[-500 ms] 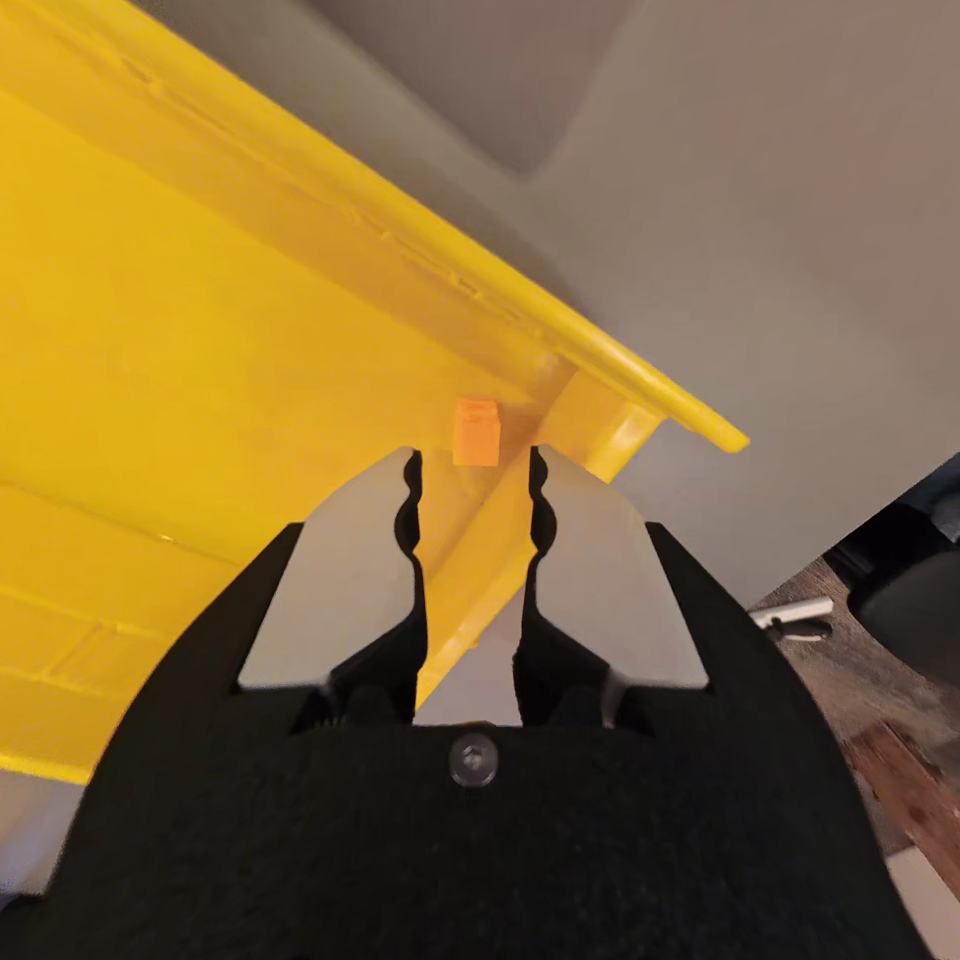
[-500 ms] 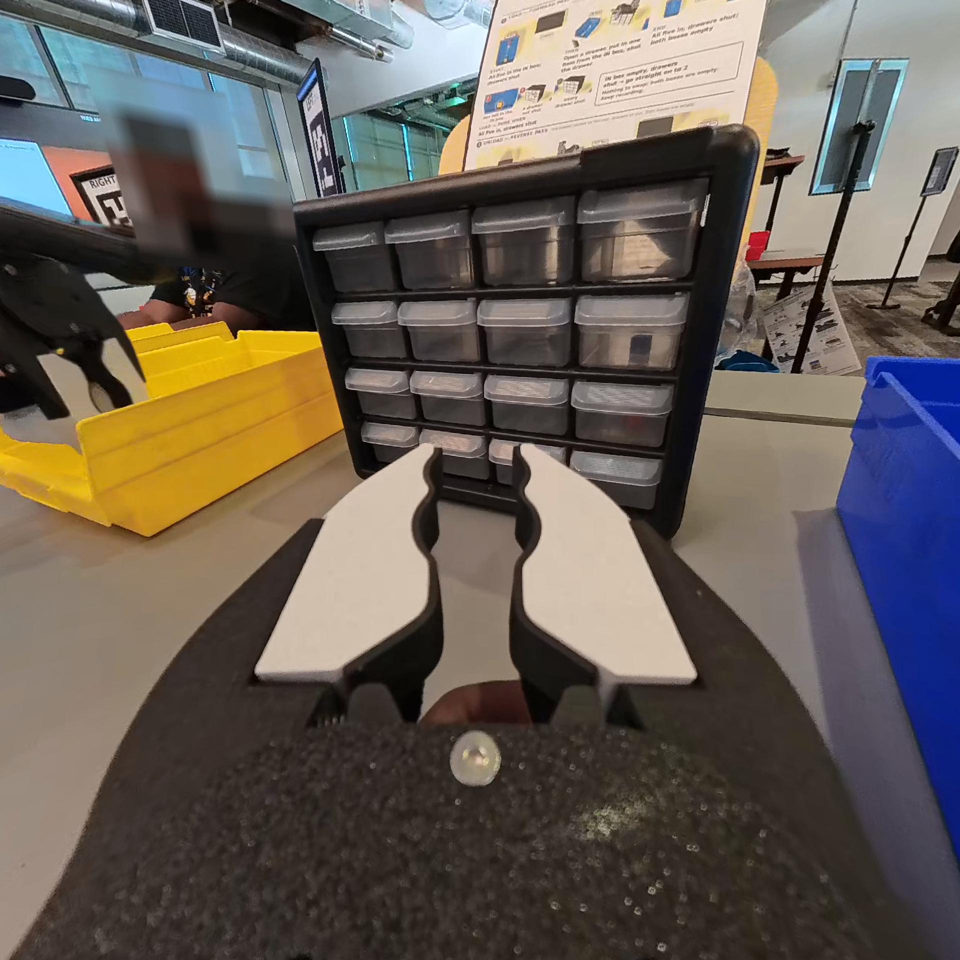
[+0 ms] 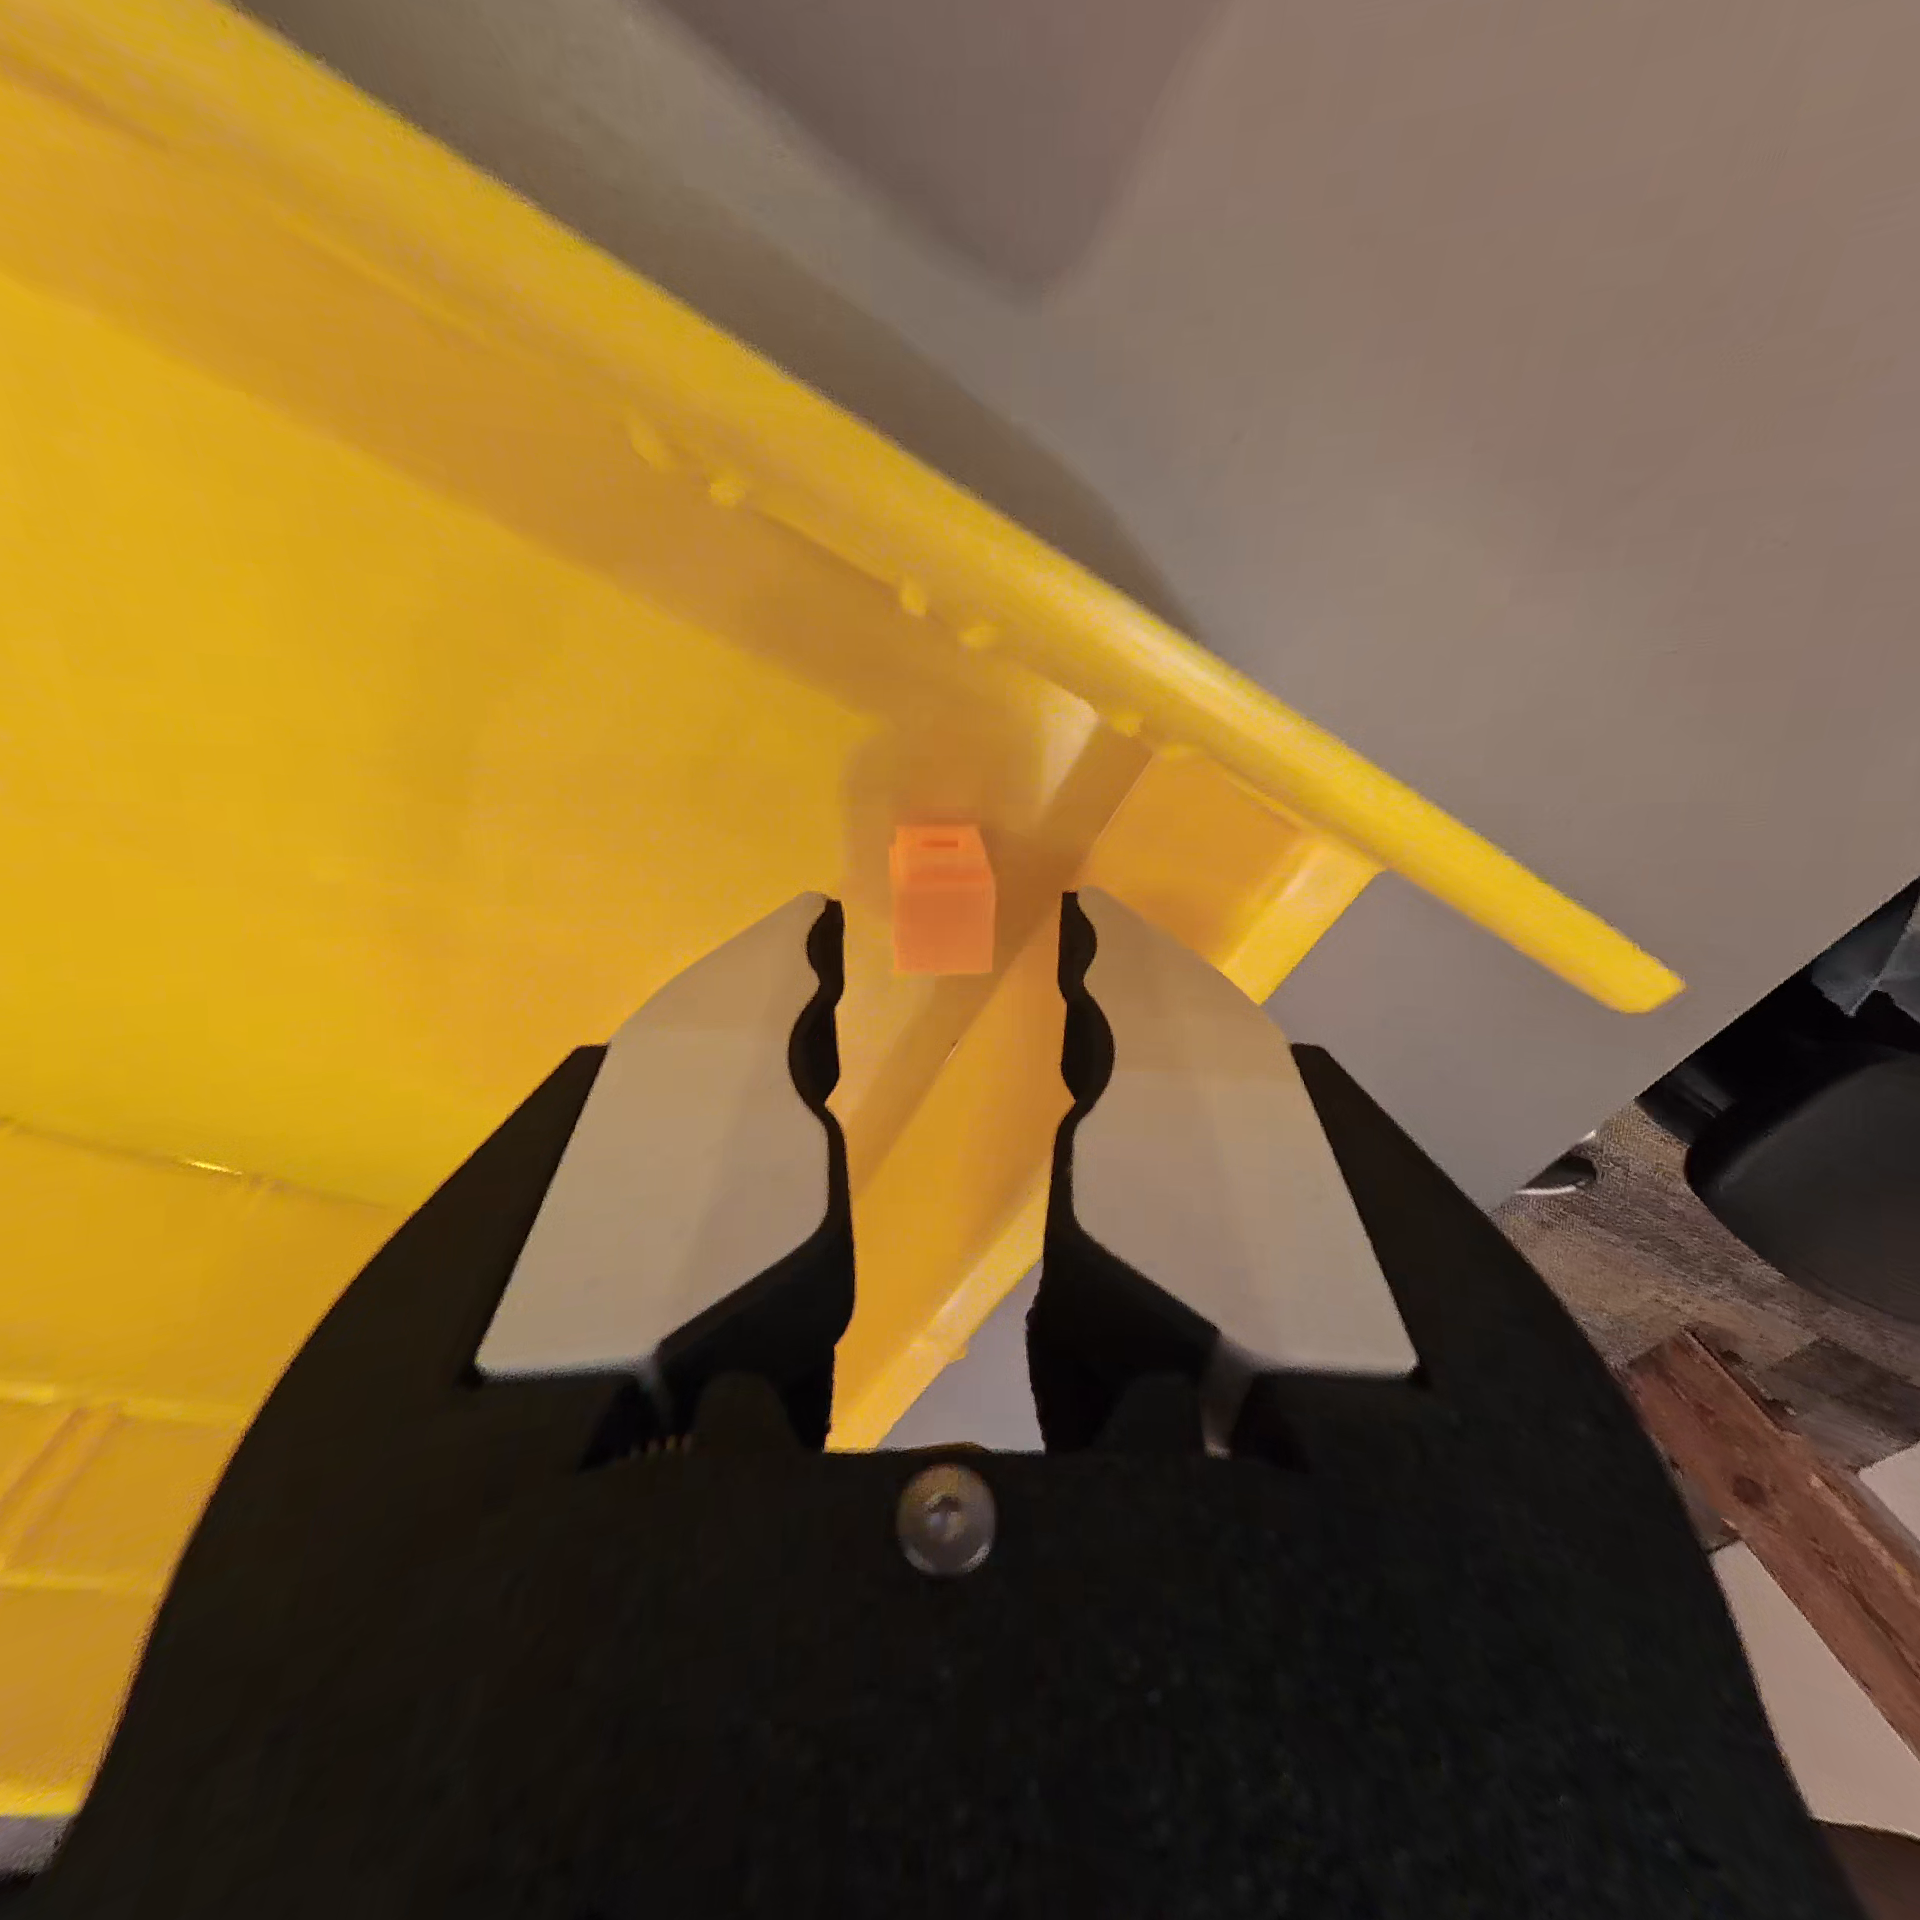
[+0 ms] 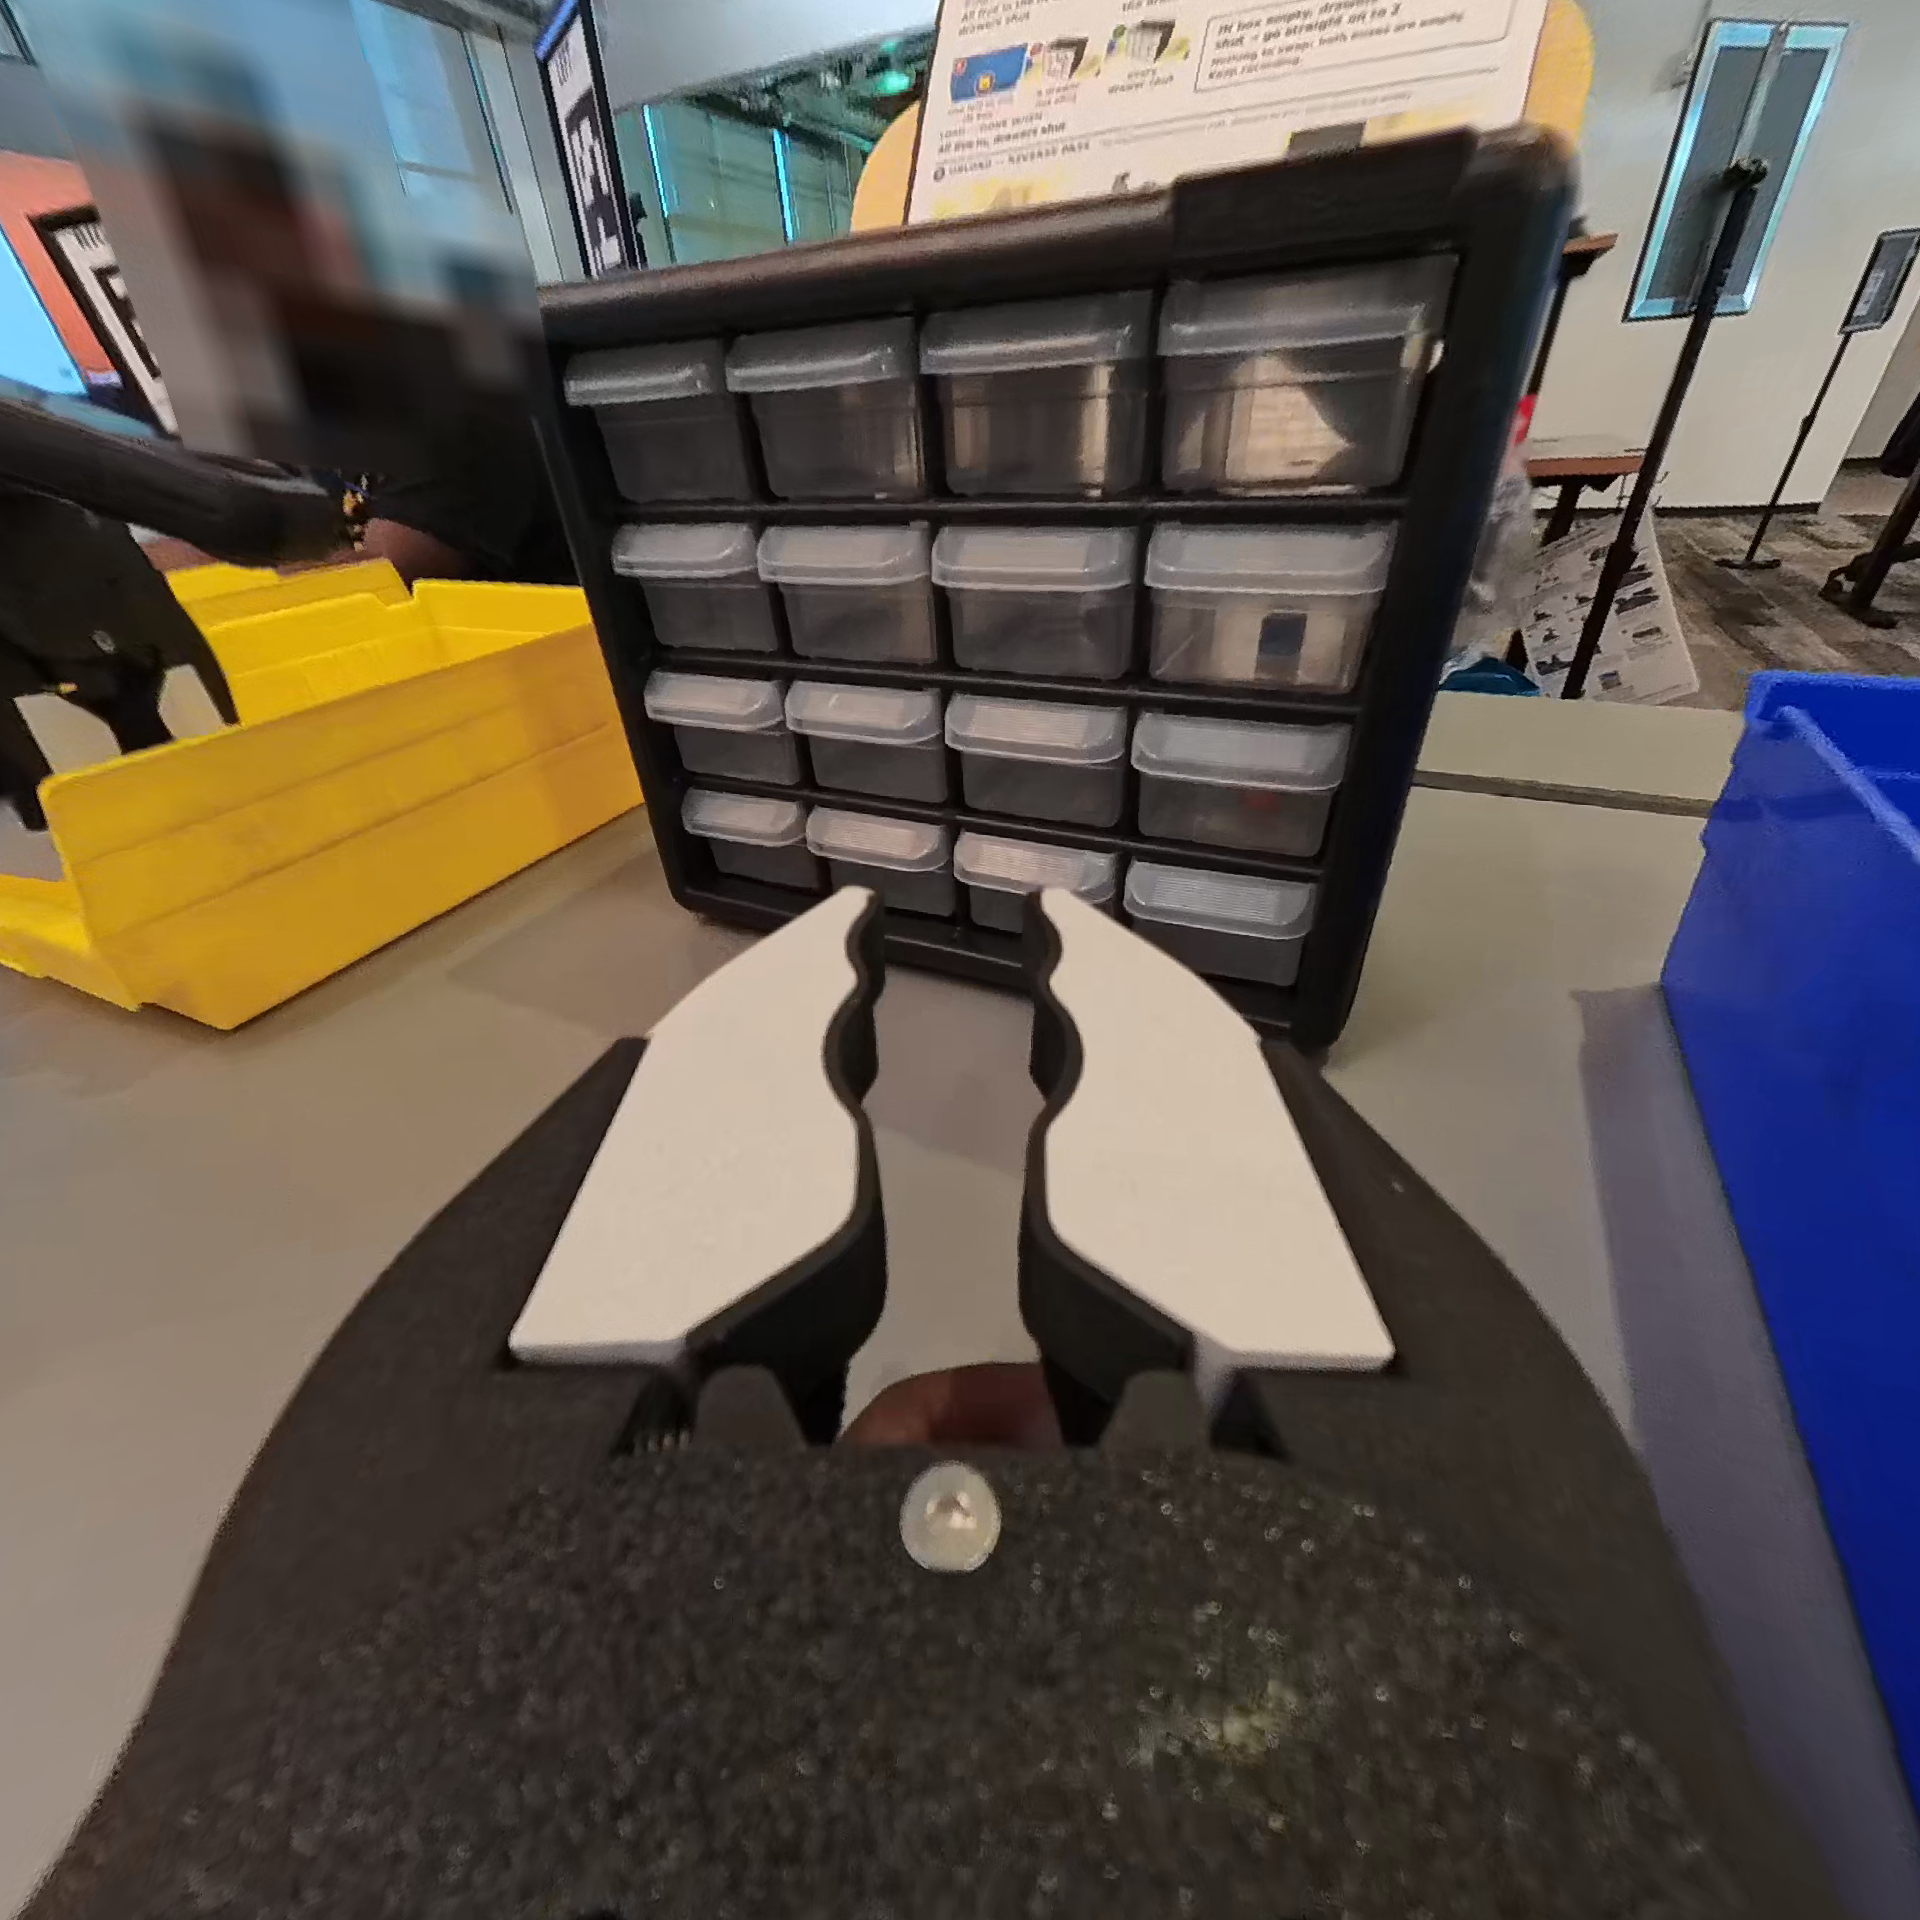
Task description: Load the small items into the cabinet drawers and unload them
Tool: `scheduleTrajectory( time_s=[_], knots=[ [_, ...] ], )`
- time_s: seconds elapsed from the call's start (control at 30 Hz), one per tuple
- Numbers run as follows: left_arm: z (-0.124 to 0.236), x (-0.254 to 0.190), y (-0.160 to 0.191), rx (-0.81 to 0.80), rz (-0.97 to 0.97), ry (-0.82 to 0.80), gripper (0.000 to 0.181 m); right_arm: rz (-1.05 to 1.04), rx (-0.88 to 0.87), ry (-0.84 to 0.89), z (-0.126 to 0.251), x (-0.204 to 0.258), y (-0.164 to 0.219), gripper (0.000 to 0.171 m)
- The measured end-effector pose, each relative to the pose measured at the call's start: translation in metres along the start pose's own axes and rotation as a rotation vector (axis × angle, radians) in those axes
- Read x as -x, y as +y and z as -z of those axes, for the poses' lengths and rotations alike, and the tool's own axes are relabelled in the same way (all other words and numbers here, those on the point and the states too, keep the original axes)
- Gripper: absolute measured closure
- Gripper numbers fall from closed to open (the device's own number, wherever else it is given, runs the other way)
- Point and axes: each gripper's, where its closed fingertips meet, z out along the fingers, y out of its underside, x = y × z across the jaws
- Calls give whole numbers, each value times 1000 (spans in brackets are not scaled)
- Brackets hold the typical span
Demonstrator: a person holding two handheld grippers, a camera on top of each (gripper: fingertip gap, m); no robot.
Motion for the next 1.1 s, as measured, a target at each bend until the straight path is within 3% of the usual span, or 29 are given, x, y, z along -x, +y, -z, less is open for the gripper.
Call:
scheduleTrajectory(
  time_s=[0.1,0.3,0.53,0.6,0.73,0.8,0.93,1.0,1.1],
  knots=[
    [-9,6,6,38,-10,-34,142,7,49,-15,-7,3,7,143],
    [-20,16,7,91,-16,-68,159,18,23,10,-4,2,4,143],
    [-17,24,11,60,10,-133,160,90,90,6,-9,0,10,143],
    [-8,26,6,-63,73,-138,160,151,175,-20,-15,0,17,143],
    [27,23,-12,-454,267,-104,160,272,597,-190,-25,10,65,131],
    [49,20,-16,-661,377,-119,160,372,702,-179,-36,5,73,129],
    [89,3,-9,-1030,616,-202,160,647,574,-195,-71,22,50,129],
    [104,-17,-5,-1217,746,-153,160,767,491,-258,-82,45,47,131],
    [111,-50,0,-1361,883,-130,160,956,366,-166,-101,47,38,131]
  ],
)
